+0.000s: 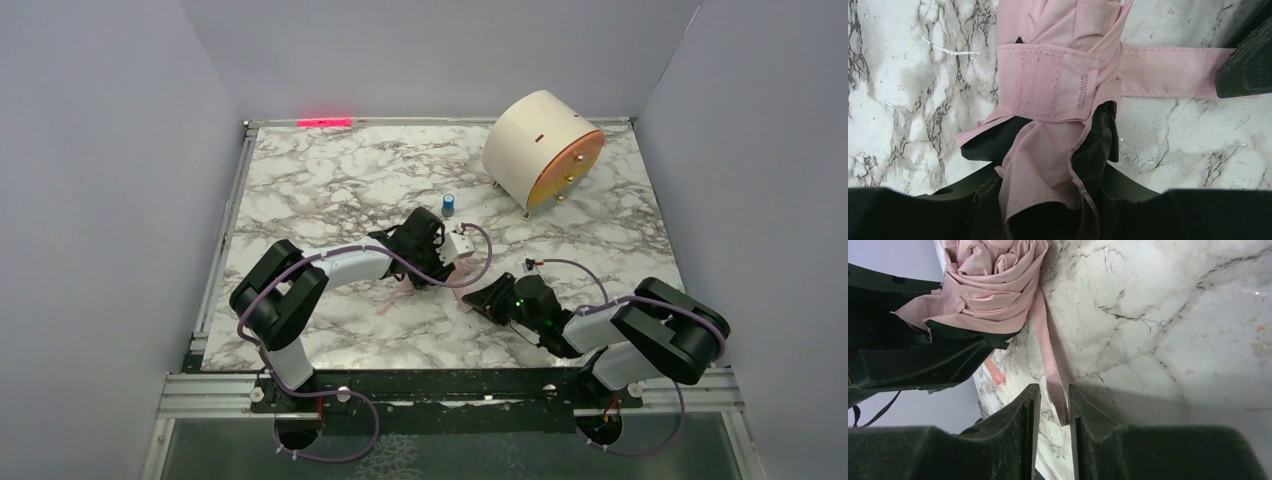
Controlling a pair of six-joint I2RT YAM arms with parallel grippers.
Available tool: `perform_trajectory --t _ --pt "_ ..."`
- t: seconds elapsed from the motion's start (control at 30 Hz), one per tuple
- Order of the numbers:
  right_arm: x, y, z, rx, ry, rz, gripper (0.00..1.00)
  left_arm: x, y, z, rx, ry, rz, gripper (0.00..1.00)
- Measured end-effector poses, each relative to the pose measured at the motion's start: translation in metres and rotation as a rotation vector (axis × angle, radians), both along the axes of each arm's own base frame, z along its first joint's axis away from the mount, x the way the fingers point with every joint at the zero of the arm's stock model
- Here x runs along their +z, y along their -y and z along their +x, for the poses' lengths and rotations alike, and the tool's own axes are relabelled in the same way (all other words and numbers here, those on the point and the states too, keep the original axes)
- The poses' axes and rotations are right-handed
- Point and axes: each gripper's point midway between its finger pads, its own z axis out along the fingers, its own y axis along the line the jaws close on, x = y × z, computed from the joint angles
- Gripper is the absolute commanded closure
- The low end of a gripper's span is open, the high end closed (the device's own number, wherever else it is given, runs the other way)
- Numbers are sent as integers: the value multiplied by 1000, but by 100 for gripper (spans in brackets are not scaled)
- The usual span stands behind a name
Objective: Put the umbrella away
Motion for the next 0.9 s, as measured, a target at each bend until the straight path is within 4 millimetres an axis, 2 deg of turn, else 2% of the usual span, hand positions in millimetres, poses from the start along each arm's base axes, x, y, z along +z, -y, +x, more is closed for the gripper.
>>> perform_trajectory --t 0.4,0.5,0.63,0.83,0.9 --pt "0 4 -6 14 -7 -13 71 0 0 0 0 0 1 100" --pt "0 4 -6 15 -6 -14 77 -1 0 0 0 -2 2 100" --pt "-1 4 -7 20 -6 -19 90 -1 0 0 0 -2 3 100" --pt "-1 1 -8 42 -2 -16 99 -1 0 0 1 -2 3 100" --pt "3 -2 -8 51 8 -7 100 -2 0 0 0 -1 4 100"
